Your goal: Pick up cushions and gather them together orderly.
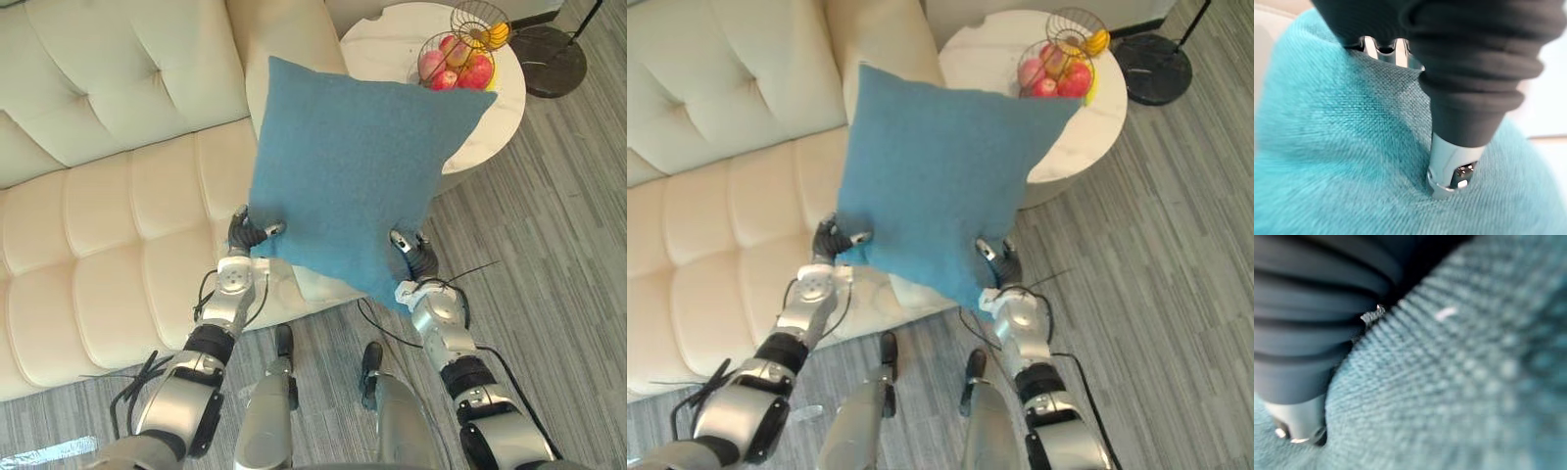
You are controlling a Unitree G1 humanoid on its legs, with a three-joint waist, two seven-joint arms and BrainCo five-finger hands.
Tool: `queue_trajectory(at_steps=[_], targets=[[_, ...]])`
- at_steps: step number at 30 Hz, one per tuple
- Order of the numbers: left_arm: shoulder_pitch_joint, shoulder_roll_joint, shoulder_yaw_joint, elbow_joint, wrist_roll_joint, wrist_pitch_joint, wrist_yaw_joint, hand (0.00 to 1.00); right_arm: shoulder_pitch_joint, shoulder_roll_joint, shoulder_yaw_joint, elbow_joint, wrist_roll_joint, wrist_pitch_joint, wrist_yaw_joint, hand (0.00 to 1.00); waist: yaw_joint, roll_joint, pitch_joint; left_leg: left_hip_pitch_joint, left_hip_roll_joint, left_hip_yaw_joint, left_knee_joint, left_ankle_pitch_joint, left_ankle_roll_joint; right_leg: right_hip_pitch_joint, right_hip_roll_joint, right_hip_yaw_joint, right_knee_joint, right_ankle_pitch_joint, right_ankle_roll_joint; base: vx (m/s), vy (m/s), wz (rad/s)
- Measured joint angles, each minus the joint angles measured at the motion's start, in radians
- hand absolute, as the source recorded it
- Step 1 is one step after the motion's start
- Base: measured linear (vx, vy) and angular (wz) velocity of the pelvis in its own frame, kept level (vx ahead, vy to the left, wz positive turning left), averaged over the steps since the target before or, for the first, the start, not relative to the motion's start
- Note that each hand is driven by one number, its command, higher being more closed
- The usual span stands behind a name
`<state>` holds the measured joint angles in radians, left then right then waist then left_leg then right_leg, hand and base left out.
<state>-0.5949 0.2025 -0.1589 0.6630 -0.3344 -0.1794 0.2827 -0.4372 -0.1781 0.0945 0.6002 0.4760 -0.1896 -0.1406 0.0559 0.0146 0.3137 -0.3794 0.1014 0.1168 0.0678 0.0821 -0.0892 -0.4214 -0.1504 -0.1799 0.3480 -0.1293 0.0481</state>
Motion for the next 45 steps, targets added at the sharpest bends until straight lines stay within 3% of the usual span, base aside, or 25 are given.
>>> queue_trajectory(at_steps=[7, 15, 26, 28, 29, 31, 33, 34, 36, 37, 38, 39, 40, 42, 43, 45], targets=[[0.006, -0.002, -0.044, -0.172, -0.065, -0.04, 0.016, 1.0, 0.008, -0.003, -0.003, -0.046, 0.004, -0.002, -0.021, 1.0, -0.005, 0.0, 0.0, 0.033, -0.006, 0.009, -0.004, 0.001, 0.0, 0.027, -0.007, 0.006, 0.001, 0.001, 0.0, 0.04, 0.012, -0.02], [0.214, -0.027, -0.122, -0.43, -0.104, -0.058, -0.003, 1.0, 0.219, -0.001, -0.013, -0.243, -0.009, 0.018, -0.024, 1.0, -0.018, -0.009, -0.008, 0.131, -0.011, 0.011, -0.073, 0.02, -0.001, 0.101, -0.001, 0.012, -0.026, 0.003, 0.004, 0.01, 0.004, -0.03], [0.585, -0.041, -0.146, -0.638, -0.124, -0.054, -0.073, 1.0, 0.521, 0.073, -0.046, -0.5, -0.121, 0.029, 0.009, 1.0, -0.023, -0.028, -0.129, 0.254, -0.024, 0.006, -0.128, 0.022, 0.002, 0.238, 0.005, 0.004, -0.093, 0.012, 0.022, 0.01, 0.011, 0.03], [0.608, -0.053, -0.146, -0.662, -0.13, -0.055, -0.074, 1.0, 0.544, 0.08, -0.05, -0.542, -0.122, 0.029, 0.012, 1.0, -0.024, -0.027, -0.129, 0.265, -0.024, -0.007, -0.12, 0.019, 0.008, 0.247, 0.008, 0.042, -0.071, 0.008, 0.026, 0.0, 0.031, 0.19], [0.621, -0.071, -0.146, -0.673, -0.141, -0.056, -0.074, 1.0, 0.562, 0.081, -0.055, -0.591, -0.123, 0.029, 0.012, 1.0, -0.025, -0.023, -0.132, 0.273, -0.025, -0.031, -0.107, 0.014, 0.014, 0.244, 0.025, 0.175, -0.012, -0.005, 0.046, -0.02, 0.033, 0.46], [0.633, -0.084, -0.145, -0.684, -0.146, -0.06, -0.074, 1.0, 0.567, 0.083, -0.056, -0.631, -0.131, 0.025, 0.011, 1.0, -0.031, -0.027, -0.138, 0.272, -0.03, -0.067, -0.089, 0.001, 0.021, 0.248, 0.047, 0.318, 0.043, -0.039, 0.068, -0.05, -0.033, 0.65], [0.658, -0.092, -0.145, -0.724, -0.159, -0.072, -0.074, 1.0, 0.569, 0.095, -0.055, -0.676, -0.164, 0.01, 0.001, 1.0, -0.019, -0.043, -0.17, 0.215, -0.046, -0.123, -0.047, 0.004, 0.005, 0.254, 0.043, 0.342, 0.039, -0.113, 0.051, -0.11, -0.164, 0.77], [0.659, -0.098, -0.145, -0.736, -0.16, -0.078, -0.074, 1.0, 0.57, 0.095, -0.055, -0.697, -0.164, 0.007, -0.002, 1.0, -0.017, -0.036, -0.17, 0.194, -0.045, -0.145, -0.03, 0.007, -0.004, 0.256, 0.045, 0.323, 0.032, -0.125, 0.053, -0.14, -0.177, 0.87], [0.674, -0.132, -0.146, -0.765, -0.162, -0.079, -0.074, 1.0, 0.596, 0.091, -0.054, -0.748, -0.164, -0.003, -0.019, 1.0, -0.011, 0.011, -0.19, 0.147, -0.021, -0.227, -0.018, 0.029, -0.028, 0.256, 0.075, 0.228, 0.039, -0.129, 0.029, -0.16, -0.179, 1.06], [0.685, -0.139, -0.146, -0.779, -0.163, -0.08, -0.074, 1.0, 0.604, 0.091, -0.052, -0.759, -0.164, -0.003, -0.022, 1.0, -0.004, 0.023, -0.197, 0.14, -0.01, -0.238, -0.02, 0.035, -0.025, 0.257, 0.082, 0.19, 0.055, -0.137, 0.015, -0.15, -0.199, 1.2], [0.699, -0.144, -0.151, -0.8, -0.168, -0.08, -0.074, 1.0, 0.61, 0.09, -0.053, -0.78, -0.164, -0.003, -0.028, 1.0, -0.001, 0.043, -0.209, 0.12, 0.016, -0.201, -0.029, 0.017, -0.006, 0.259, 0.089, 0.134, 0.072, -0.144, 0.002, -0.15, -0.228, 1.25], [0.699, -0.146, -0.156, -0.812, -0.169, -0.08, -0.074, 1.0, 0.61, 0.09, -0.055, -0.795, -0.164, -0.006, -0.035, 1.0, -0.004, 0.049, -0.214, 0.103, 0.04, -0.127, -0.028, -0.021, 0.04, 0.262, 0.08, 0.093, 0.064, -0.14, -0.008, -0.14, -0.203, 1.32], [0.694, -0.152, -0.16, -0.817, -0.169, -0.082, -0.074, 1.0, 0.607, 0.089, -0.06, -0.805, -0.164, -0.012, -0.04, 1.0, -0.006, 0.035, -0.207, 0.088, 0.063, -0.015, -0.006, -0.065, 0.062, 0.261, 0.054, 0.055, 0.059, -0.134, -0.019, -0.14, -0.121, 1.15], [0.694, -0.156, -0.175, -0.818, -0.172, -0.094, -0.074, 1.0, 0.604, 0.088, -0.061, -0.811, -0.164, -0.02, -0.058, 1.0, -0.004, 0.042, -0.212, 0.047, 0.107, 0.214, 0.189, -0.084, 0.08, 0.269, 0.005, -0.021, 0.051, -0.125, -0.03, -0.14, -0.069, 1.16], [0.694, -0.156, -0.182, -0.818, -0.18, -0.095, -0.074, 1.0, 0.604, 0.088, -0.064, -0.812, -0.163, -0.02, -0.064, 1.0, -0.008, 0.047, -0.216, 0.052, 0.125, 0.294, 0.308, -0.106, 0.107, 0.28, -0.016, -0.057, 0.046, -0.121, -0.03, -0.12, -0.057, 1.07], [0.693, -0.156, -0.19, -0.815, -0.186, -0.101, -0.078, 1.0, 0.605, 0.089, -0.073, -0.812, -0.163, -0.024, -0.066, 1.0, -0.018, 0.054, -0.223, 0.083, 0.156, 0.374, 0.419, -0.163, 0.119, 0.286, -0.044, -0.115, 0.031, -0.109, -0.02, -0.09, 0.064, 1.0]])
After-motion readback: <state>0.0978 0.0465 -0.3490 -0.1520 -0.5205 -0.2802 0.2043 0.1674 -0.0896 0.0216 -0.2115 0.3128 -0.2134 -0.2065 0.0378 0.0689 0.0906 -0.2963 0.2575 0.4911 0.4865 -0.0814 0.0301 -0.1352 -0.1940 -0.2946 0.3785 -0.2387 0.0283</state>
